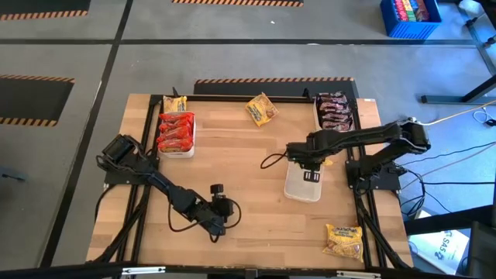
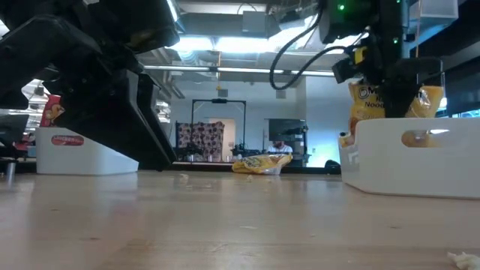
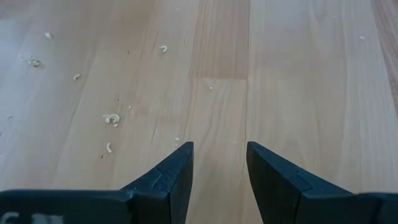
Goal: Sort Maruchan noodles
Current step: Put the bottom left yellow noodle into the bottom white bin, then put the bottom yellow noodle into the bottom white bin
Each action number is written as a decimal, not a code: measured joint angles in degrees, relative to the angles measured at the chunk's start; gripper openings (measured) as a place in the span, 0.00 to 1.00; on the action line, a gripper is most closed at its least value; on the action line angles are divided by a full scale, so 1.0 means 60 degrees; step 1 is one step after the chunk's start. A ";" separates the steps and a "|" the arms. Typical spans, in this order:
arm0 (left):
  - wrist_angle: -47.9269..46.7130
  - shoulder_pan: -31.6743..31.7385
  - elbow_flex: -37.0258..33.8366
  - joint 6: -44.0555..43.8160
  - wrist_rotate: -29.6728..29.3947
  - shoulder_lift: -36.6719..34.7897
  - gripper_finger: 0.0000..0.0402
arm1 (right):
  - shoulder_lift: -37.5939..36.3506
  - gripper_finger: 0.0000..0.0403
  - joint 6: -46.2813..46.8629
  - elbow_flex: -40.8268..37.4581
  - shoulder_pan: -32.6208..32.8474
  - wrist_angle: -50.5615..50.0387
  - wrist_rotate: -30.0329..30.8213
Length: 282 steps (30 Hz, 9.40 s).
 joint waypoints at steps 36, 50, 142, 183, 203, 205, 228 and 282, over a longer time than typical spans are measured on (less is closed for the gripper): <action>0.0138 -0.0011 0.0000 0.0007 0.0022 0.0000 0.36 | 0.1611 0.54 -0.0529 0.0126 0.0000 0.0676 0.0263; 0.0149 -0.0011 0.0000 0.0011 0.0099 0.0000 0.36 | 0.1611 0.52 -0.0368 0.0823 0.0000 -0.0306 0.1331; 0.0599 -0.0016 -0.0002 -0.0073 0.0015 0.0000 0.36 | -0.0962 0.52 1.3781 -0.2199 0.9476 0.4045 -0.4015; 0.1332 -0.0011 0.0000 -0.0085 0.0025 0.0000 0.36 | 0.2029 0.52 0.9770 -0.2277 0.6587 1.0538 0.1818; 0.4833 0.0189 0.0520 0.1318 0.1817 0.0626 0.36 | 0.2030 0.52 0.6130 -0.0105 0.6580 0.8525 0.0894; 0.4888 0.0252 0.0864 0.1333 0.2152 0.0953 0.36 | 0.2030 0.52 0.6181 -0.0132 0.6818 0.8308 0.0653; -0.1356 0.0667 0.1563 -0.1303 0.0657 0.0650 0.36 | 0.3800 0.52 0.5526 -0.0369 0.6237 1.1293 0.0658; -0.0266 -0.0572 0.1574 -0.0794 -0.0637 0.1563 0.36 | 0.4042 0.89 0.5063 0.2419 0.2058 0.6764 -0.3185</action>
